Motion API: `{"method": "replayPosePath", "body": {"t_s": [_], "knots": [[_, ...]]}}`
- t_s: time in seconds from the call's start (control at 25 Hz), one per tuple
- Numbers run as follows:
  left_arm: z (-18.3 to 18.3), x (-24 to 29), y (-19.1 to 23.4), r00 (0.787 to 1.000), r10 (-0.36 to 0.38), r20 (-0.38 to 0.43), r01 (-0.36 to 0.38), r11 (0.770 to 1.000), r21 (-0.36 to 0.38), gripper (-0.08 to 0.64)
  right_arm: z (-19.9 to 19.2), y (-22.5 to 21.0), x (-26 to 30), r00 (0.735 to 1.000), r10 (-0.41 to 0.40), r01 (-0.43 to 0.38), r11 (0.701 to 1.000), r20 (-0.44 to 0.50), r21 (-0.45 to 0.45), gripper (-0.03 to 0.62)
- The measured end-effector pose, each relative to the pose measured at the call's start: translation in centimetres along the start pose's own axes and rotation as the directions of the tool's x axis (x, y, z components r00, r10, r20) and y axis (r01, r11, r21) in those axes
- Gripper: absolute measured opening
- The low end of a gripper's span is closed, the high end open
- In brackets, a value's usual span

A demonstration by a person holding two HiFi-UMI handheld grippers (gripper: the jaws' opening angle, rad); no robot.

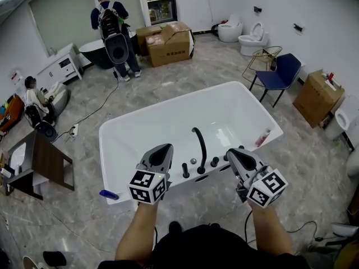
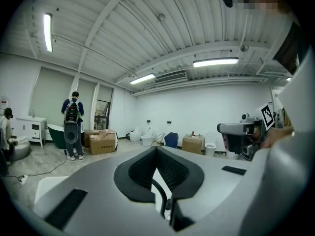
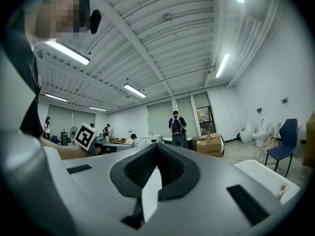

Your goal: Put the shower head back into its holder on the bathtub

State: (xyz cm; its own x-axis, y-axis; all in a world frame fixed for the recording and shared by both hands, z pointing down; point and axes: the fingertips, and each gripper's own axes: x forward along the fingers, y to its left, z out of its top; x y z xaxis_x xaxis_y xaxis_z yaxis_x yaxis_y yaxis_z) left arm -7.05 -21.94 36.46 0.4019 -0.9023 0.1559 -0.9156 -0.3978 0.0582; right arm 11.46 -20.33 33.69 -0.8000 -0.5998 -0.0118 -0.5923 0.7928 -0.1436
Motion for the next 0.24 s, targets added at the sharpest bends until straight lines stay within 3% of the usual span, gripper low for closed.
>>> {"method": "replayPosePath", "body": {"t_s": [0.24], "knots": [[0.23, 0.14, -0.27, 1.0, 0.008, 0.007, -0.008, 1.0, 0.003, 0.014, -0.24, -0.2, -0.57, 1.0, 0.006, -0.006, 1.0, -0.012, -0.011, 0.015]]}}
